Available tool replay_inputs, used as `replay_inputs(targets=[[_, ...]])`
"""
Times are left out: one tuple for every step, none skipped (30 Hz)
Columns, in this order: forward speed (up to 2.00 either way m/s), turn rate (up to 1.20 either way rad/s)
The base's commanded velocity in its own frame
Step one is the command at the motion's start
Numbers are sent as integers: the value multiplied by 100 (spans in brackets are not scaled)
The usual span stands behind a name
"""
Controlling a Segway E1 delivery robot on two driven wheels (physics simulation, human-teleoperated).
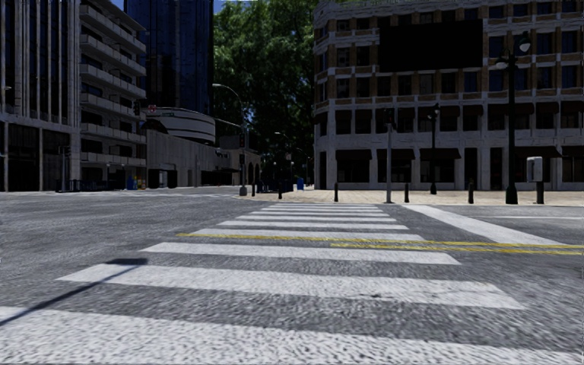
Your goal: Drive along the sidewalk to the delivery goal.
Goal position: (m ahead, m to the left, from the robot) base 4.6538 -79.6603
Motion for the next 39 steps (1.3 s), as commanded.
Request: replay_inputs(targets=[[200,45],[200,45],[200,45],[200,45],[200,45],[200,45],[200,45],[200,45],[200,45],[200,45],[200,45],[200,45],[200,45],[200,45],[200,45],[200,45],[200,45],[200,44],[200,44],[200,0],[200,0],[200,0],[200,0],[200,0],[200,0],[200,0],[200,0],[200,0],[200,0],[200,0],[200,0],[200,0],[200,0],[200,-9],[200,-9],[200,-49],[200,-60],[200,-63],[200,-63]])
